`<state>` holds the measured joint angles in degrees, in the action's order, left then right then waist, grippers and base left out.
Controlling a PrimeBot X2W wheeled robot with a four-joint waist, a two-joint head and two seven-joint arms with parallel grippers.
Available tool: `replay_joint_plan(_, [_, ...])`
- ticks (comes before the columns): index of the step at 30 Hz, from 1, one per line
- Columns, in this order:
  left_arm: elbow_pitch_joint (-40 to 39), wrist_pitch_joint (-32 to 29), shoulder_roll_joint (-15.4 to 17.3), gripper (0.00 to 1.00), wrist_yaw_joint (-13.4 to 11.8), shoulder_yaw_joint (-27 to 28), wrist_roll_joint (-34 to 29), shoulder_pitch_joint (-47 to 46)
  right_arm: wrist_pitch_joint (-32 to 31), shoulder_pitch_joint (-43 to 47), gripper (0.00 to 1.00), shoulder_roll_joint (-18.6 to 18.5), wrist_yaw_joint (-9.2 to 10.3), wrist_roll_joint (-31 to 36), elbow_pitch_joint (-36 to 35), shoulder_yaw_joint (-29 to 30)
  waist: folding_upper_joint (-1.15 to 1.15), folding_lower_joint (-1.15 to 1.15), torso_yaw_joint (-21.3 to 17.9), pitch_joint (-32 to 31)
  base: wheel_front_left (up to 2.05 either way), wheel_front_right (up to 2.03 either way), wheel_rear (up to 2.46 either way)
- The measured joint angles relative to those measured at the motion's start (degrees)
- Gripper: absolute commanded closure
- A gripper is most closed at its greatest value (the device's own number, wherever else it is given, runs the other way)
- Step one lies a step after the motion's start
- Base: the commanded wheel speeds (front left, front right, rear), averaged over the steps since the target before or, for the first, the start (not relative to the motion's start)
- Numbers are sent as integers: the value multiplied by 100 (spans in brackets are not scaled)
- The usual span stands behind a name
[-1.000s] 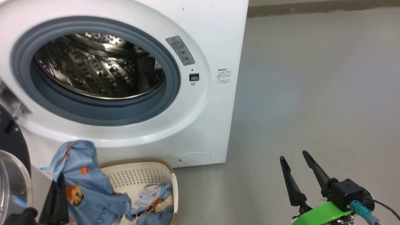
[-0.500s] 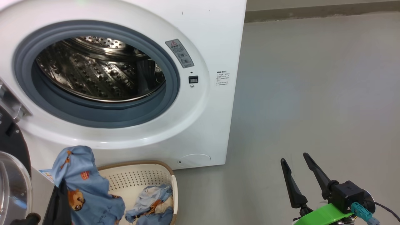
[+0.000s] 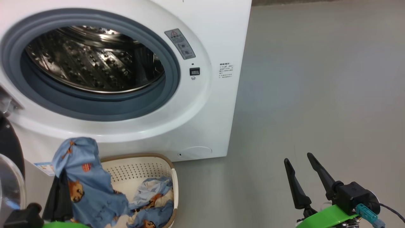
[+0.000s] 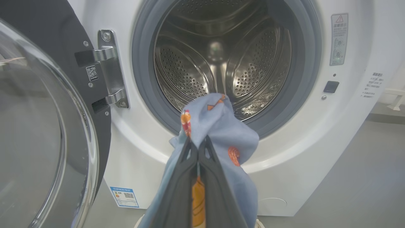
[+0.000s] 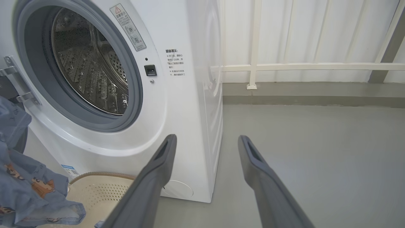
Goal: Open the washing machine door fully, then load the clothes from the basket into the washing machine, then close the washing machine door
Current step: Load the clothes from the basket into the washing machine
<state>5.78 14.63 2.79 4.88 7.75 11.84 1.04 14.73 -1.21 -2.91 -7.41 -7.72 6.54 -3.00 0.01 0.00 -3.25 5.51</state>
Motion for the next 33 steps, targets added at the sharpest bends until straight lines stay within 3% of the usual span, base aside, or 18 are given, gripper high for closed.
replay_joint_plan(10, [285,1,51,100,101,-154,-49,-703,0,-165,0,0,0,-10,-44,-20,0,0,-114,422,0,0,0])
replay_joint_plan(26, [1200,-23,843,100,202,-278,-57,-2518,0,-521,0,0,0,-208,-100,-218,0,0,-514,1171,0,0,0])
replay_joint_plan(33, [1786,-330,1155,100,203,-305,-37,-3377,0,-783,0,-1,0,-208,-155,-334,0,0,-715,1518,0,0,0])
